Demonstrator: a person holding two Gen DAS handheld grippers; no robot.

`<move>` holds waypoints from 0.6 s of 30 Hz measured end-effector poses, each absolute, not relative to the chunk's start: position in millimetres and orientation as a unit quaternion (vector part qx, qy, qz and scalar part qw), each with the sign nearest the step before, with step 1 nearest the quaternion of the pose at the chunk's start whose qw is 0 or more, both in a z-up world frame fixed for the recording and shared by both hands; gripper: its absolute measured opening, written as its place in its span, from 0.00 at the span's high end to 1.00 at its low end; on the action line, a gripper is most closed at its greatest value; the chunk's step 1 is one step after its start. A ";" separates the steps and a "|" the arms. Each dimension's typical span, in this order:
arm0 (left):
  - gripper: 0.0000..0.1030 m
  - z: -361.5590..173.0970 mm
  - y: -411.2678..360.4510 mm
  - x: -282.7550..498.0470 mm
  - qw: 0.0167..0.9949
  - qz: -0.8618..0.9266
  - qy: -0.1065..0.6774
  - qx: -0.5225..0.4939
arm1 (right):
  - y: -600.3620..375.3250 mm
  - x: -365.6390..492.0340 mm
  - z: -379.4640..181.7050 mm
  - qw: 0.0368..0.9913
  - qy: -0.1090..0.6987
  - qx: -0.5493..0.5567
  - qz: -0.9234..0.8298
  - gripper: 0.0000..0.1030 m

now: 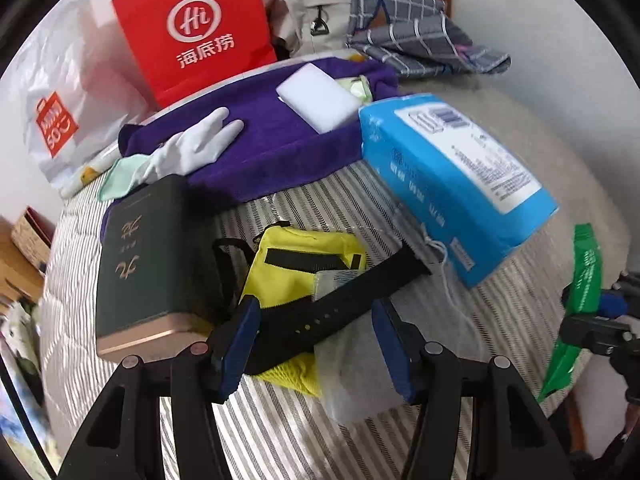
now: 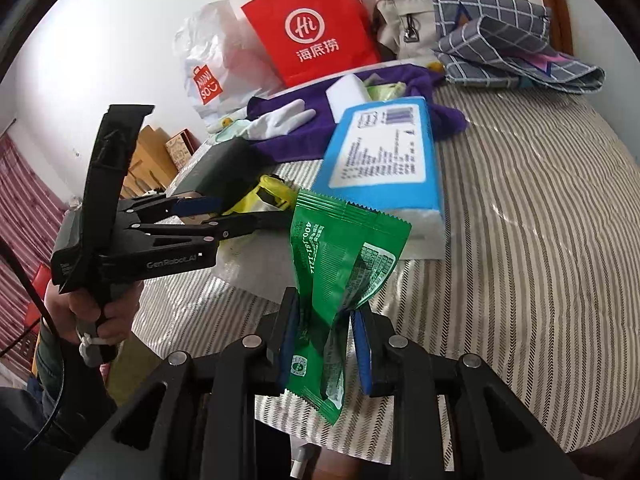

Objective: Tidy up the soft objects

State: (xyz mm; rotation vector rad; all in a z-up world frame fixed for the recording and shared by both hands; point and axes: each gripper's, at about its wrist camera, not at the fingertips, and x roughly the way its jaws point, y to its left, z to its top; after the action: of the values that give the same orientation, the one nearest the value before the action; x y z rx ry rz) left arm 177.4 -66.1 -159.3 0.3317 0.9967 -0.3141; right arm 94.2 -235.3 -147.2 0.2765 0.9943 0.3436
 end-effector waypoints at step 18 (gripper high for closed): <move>0.80 -163.9 -66.0 182.1 0.844 -0.171 0.491 0.134 | -246.8 99.4 -169.2 0.845 0.487 0.154 0.156 0.72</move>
State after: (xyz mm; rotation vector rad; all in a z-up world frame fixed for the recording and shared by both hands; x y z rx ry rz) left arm 182.1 -66.0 -163.9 0.2830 1.0363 -0.3619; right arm 99.4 -246.8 -169.2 0.3253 1.0277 0.3300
